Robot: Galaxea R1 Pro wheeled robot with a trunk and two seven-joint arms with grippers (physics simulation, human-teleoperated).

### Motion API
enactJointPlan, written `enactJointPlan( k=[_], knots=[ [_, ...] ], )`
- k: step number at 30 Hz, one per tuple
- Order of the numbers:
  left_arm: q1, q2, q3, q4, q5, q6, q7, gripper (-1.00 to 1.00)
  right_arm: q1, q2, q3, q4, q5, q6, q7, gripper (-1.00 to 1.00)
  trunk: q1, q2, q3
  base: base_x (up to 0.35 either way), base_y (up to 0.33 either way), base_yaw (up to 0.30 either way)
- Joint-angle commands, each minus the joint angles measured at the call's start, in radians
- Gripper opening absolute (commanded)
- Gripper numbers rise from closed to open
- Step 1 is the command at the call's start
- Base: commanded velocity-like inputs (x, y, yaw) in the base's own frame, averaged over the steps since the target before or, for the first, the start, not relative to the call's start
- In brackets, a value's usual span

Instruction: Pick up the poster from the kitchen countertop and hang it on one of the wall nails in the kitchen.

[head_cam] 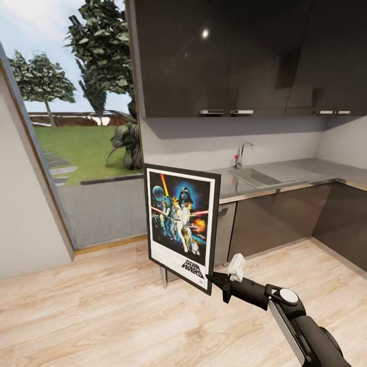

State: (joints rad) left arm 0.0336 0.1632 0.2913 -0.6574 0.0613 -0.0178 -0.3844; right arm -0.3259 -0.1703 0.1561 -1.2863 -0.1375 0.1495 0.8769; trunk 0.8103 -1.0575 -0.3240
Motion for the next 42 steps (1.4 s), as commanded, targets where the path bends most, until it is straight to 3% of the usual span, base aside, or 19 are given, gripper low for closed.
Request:
enactJointPlan(
  k=[1,42],
  knots=[
    [0.000,0.000,0.002,-0.001,0.006,0.001,-0.005,1.00,-0.001,-0.001,0.001,0.000,-0.013,0.014,0.004,-1.00,-0.004,0.007,0.002,0.000,0.000,0.000],
    [0.000,0.000,0.001,-0.001,0.006,0.001,-0.005,1.00,-0.001,0.004,0.006,0.000,-0.013,0.017,0.002,-1.00,-0.161,0.294,0.131,0.000,0.000,0.000]
  ],
)
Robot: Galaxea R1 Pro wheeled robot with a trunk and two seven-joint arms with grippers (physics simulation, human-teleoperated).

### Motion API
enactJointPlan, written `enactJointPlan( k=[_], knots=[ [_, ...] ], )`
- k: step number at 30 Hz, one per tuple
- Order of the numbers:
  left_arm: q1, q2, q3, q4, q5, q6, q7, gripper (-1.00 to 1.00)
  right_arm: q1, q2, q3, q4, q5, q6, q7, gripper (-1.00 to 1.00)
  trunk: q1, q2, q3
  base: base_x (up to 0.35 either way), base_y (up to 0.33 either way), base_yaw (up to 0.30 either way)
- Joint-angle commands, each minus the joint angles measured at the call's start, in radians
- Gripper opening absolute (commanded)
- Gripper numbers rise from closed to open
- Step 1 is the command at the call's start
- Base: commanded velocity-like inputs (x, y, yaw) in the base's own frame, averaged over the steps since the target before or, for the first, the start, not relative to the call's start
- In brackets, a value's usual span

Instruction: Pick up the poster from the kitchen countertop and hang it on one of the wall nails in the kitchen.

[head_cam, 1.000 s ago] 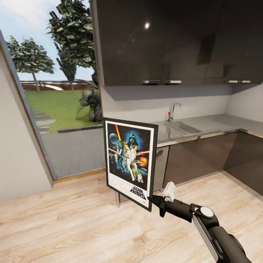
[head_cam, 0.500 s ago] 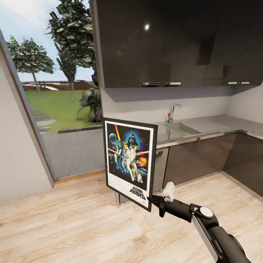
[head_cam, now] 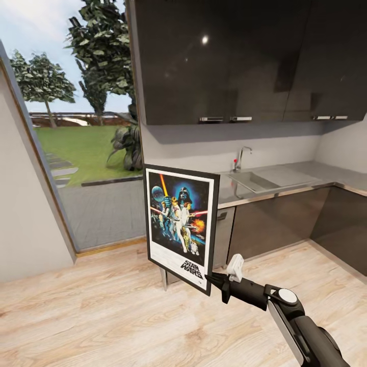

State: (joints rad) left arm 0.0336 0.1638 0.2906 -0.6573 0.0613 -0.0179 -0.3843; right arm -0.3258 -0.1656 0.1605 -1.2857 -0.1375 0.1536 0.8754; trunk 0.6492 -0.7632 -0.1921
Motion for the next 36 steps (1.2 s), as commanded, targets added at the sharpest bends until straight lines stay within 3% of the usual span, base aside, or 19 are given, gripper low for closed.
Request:
enactJointPlan(
  k=[1,36],
  knots=[
    [0.000,0.000,0.002,-0.001,0.006,0.001,-0.005,1.00,-0.001,-0.001,0.002,0.000,-0.013,0.012,0.004,-1.00,-0.004,0.006,0.002,0.000,0.000,0.000],
    [0.000,-0.001,0.002,-0.001,0.006,0.001,-0.005,1.00,-0.001,0.000,0.002,0.000,-0.013,0.012,0.004,-1.00,-0.138,0.251,0.112,0.000,0.000,0.000]
  ],
)
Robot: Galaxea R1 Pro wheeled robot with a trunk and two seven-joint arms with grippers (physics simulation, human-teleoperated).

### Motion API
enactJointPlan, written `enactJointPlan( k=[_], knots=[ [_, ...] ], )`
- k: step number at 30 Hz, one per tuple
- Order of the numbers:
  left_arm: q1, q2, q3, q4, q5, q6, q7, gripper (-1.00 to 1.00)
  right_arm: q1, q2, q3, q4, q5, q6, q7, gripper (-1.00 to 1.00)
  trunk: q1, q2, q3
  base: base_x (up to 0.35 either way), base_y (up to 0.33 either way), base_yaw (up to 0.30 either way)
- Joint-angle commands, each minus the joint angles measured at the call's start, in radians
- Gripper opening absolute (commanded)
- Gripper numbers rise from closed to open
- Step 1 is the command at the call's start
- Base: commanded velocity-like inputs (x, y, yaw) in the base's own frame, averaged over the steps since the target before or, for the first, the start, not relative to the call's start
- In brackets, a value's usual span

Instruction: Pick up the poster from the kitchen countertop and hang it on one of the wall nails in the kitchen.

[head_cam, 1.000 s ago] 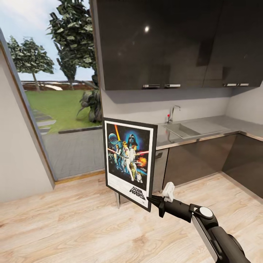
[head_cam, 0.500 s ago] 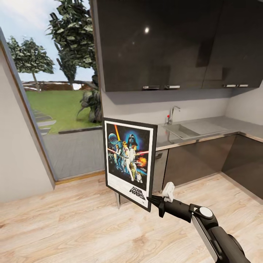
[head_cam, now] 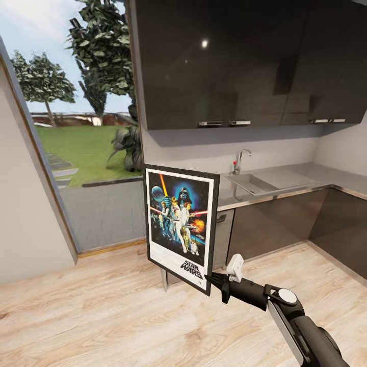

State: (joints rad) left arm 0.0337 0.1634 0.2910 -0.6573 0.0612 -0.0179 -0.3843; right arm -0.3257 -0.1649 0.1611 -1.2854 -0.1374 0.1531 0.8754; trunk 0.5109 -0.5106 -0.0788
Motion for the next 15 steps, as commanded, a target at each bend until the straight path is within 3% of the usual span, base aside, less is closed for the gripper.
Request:
enactJointPlan(
  k=[1,15],
  knots=[
    [0.000,0.000,0.001,-0.001,0.006,0.001,-0.005,1.00,-0.001,-0.001,0.001,0.000,-0.013,0.013,0.004,-1.00,-0.003,0.006,0.002,0.000,0.000,0.000],
    [0.000,0.000,0.002,-0.001,0.006,0.001,-0.005,1.00,-0.001,-0.001,0.001,0.000,-0.013,0.013,0.004,-1.00,-0.057,0.104,0.045,0.000,0.000,0.000]
  ],
)
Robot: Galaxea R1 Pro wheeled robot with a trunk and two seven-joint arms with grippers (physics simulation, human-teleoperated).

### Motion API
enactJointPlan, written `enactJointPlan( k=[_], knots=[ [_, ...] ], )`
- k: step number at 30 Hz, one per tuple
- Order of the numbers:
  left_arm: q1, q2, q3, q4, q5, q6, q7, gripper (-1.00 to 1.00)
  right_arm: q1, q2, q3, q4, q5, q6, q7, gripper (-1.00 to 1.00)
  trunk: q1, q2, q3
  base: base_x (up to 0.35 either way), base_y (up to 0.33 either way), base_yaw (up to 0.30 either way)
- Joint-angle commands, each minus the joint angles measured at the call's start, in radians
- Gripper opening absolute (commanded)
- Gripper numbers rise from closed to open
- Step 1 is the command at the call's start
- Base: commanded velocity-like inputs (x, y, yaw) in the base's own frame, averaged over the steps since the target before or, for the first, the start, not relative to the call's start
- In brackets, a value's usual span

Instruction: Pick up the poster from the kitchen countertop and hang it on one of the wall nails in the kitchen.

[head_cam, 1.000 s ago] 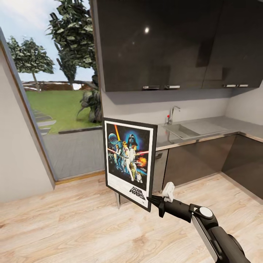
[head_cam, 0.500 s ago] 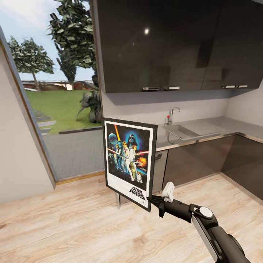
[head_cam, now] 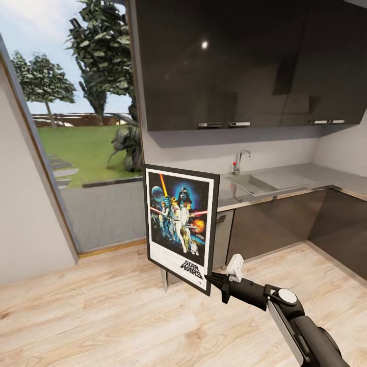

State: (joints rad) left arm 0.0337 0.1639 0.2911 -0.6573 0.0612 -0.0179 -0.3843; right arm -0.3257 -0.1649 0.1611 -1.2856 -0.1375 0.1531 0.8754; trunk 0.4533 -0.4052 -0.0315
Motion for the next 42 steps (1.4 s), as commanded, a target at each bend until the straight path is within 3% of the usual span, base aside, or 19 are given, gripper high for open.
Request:
enactJointPlan(
  k=[1,29,42],
  knots=[
    [0.000,0.000,0.002,-0.001,0.006,0.001,-0.005,1.00,-0.001,-0.001,0.001,0.000,-0.013,0.013,0.004,-1.00,-0.003,0.005,0.001,0.000,0.000,0.000],
    [0.000,0.000,0.002,-0.001,0.007,-0.001,-0.005,1.00,-0.001,-0.001,0.002,-0.001,-0.010,0.014,0.004,-1.00,-0.003,0.005,0.001,0.000,0.006,0.003],
    [0.000,0.000,0.002,-0.001,0.006,-0.001,-0.005,1.00,-0.001,0.002,0.008,-0.001,-0.007,0.016,0.004,-1.00,-0.003,0.005,0.001,0.000,0.252,0.241]
  ],
)
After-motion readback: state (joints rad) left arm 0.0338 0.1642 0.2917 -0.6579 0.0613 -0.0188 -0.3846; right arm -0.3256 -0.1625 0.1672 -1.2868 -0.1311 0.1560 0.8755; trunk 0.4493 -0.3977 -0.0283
